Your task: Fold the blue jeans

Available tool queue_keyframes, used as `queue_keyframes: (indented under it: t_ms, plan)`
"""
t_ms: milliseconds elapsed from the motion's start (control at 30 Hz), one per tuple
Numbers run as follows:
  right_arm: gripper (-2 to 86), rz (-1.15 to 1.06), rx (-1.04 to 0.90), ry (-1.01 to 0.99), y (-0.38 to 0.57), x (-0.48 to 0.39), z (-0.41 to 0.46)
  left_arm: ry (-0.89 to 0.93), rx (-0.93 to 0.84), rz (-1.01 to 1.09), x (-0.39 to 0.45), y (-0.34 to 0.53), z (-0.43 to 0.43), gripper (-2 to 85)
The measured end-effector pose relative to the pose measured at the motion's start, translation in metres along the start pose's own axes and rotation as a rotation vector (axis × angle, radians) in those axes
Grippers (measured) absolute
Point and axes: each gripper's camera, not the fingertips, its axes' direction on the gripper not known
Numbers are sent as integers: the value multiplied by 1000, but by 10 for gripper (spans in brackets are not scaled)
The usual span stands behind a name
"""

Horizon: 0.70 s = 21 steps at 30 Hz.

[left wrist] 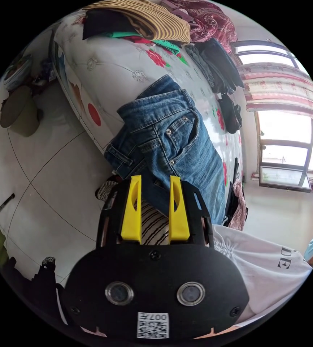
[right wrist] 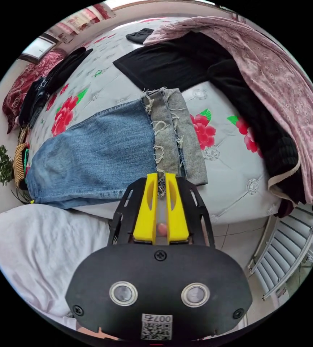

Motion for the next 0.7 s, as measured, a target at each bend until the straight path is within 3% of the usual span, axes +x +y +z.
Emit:
queue_keyframes:
  t_ms: [233,367,533,700]
  plan:
    - [-1,-175,193,74,21,-32,-93,-10,-18,-2,-14,3,-2,114]
    - [0,-197,193,256,33,-40,-106,7,-12,-2,-17,5,-2,116]
    - [8,46,-69,156,30,13,-14,61,-5,-13,-25,10,6,127]
    - [69,328,250,-159,87,56,-52,107,97,-80,-47,31,-14,135]
